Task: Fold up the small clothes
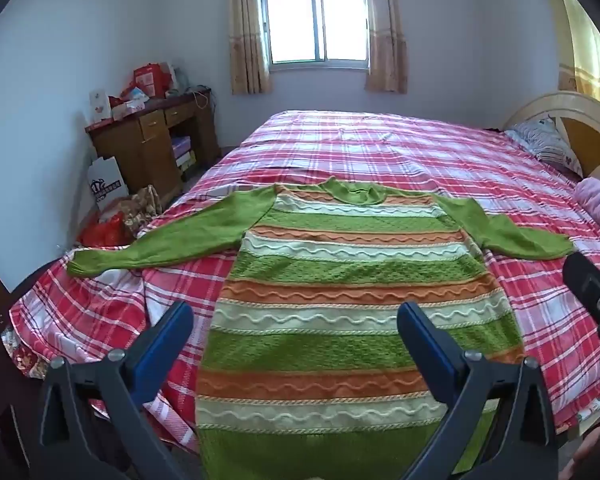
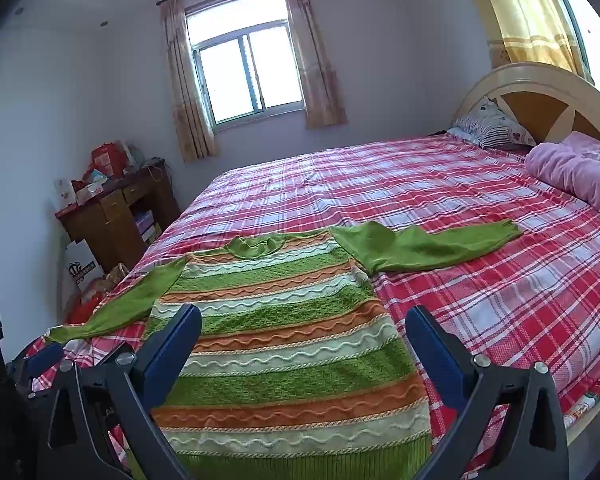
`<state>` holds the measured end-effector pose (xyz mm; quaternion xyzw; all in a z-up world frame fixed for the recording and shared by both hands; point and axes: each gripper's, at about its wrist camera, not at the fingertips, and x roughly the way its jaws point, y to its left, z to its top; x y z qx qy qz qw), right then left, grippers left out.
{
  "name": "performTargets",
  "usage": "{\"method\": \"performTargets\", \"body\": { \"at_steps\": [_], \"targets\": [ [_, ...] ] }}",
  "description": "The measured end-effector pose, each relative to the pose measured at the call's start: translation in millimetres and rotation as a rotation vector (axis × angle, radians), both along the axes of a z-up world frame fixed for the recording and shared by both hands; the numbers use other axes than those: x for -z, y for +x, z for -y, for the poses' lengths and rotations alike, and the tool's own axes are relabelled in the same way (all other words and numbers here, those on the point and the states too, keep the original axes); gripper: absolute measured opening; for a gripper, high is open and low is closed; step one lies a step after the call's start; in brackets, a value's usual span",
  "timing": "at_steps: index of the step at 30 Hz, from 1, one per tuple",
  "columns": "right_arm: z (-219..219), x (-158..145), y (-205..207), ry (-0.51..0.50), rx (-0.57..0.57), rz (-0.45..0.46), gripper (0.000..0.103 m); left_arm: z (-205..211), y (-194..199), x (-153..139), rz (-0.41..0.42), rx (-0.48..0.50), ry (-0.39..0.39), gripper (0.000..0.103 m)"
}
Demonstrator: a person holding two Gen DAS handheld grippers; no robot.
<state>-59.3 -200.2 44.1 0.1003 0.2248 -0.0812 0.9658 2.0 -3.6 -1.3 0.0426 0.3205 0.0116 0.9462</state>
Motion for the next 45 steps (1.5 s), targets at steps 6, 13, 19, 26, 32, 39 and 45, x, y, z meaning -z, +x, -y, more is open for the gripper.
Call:
{"method": "performTargets", "body": {
  "at_steps": [6,13,19,26,32,39,45],
  "targets": [
    [-1.9,0.7,-0.6,0.008,0.005,-0.004,0.102,0.2,-4.5,1.4,0.005,0.012,-0.031,0.103],
    [-0.1,1.8,1.9,0.0,0.011,-0.02,0.102,-3.3,-3.3,2.1,0.008,0.013,-0.039,0.103],
    [-2.0,3.4,3.0,0.002,0.012,-0.026,0.102,-2.1,-2.3,2.3,0.0,0.02,-0.036,0.103],
    [-1.6,3.3,3.1,0.003,0.012,-0.029,0.102,-1.7,-3.0,2.9,0.0,0.02,-0.034,0.103],
    [-1.7,3.4,2.8,0.001,0.011,-0.029,0.102,-1.3,-3.0,2.7,0.0,0.019,-0.033,0.103],
    [-0.7,4.1,2.6,0.003,0.015,-0.029,0.102,-1.2,-2.9,2.6,0.0,0.019,-0.033,0.103],
    [0.3,7.1,2.7,0.005,0.017,-0.033,0.102,-1.3,-3.1,3.0,-0.001,0.019,-0.033,0.103]
  ]
}}
